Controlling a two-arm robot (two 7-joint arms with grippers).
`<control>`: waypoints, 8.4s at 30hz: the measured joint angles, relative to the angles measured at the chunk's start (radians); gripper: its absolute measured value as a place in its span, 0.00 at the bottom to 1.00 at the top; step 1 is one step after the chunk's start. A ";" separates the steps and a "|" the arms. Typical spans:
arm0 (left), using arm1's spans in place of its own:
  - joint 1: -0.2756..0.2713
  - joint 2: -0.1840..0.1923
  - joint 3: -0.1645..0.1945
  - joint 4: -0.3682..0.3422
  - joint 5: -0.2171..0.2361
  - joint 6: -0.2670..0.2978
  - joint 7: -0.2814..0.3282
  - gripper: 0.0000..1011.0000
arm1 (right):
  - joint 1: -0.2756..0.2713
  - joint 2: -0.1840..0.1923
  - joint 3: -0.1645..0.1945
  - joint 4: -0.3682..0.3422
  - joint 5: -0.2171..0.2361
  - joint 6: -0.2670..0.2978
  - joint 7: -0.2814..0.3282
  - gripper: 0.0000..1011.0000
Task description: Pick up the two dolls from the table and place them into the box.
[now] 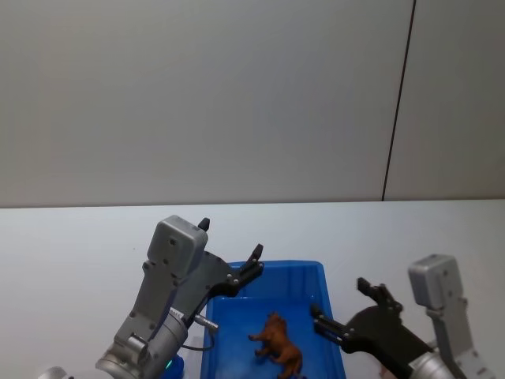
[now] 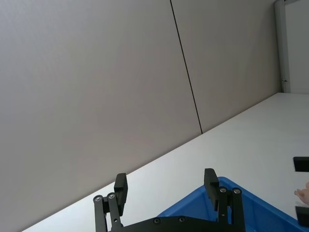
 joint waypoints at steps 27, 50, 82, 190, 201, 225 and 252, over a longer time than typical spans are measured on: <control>0.000 0.000 0.000 0.000 0.000 0.000 0.000 0.99 | -0.149 0.048 0.010 -0.103 -0.028 0.036 -0.243 0.99; 0.000 0.000 0.000 0.000 0.000 0.000 0.000 0.99 | -0.124 0.016 0.007 0.045 -0.054 0.010 -0.247 0.79; 0.000 0.000 0.000 0.000 0.000 0.000 0.000 0.99 | -0.134 0.024 0.027 0.009 -0.079 -0.084 -0.246 0.38; 0.113 0.112 -0.058 -0.113 -0.122 0.214 0.090 0.99 | -0.024 -0.004 0.048 0.031 -0.055 -0.170 -0.183 0.99; 0.153 0.156 -0.085 -0.109 -0.180 0.259 0.088 0.99 | -0.026 -0.002 0.048 0.029 -0.055 -0.170 -0.185 0.99; 0.148 0.170 -0.110 -0.007 -0.220 0.299 -0.018 0.99 | -0.026 -0.002 0.048 0.028 -0.055 -0.170 -0.186 0.99; 0.127 0.152 -0.111 0.062 -0.221 0.316 -0.131 0.38 | -0.026 -0.002 0.048 0.029 -0.055 -0.170 -0.186 0.99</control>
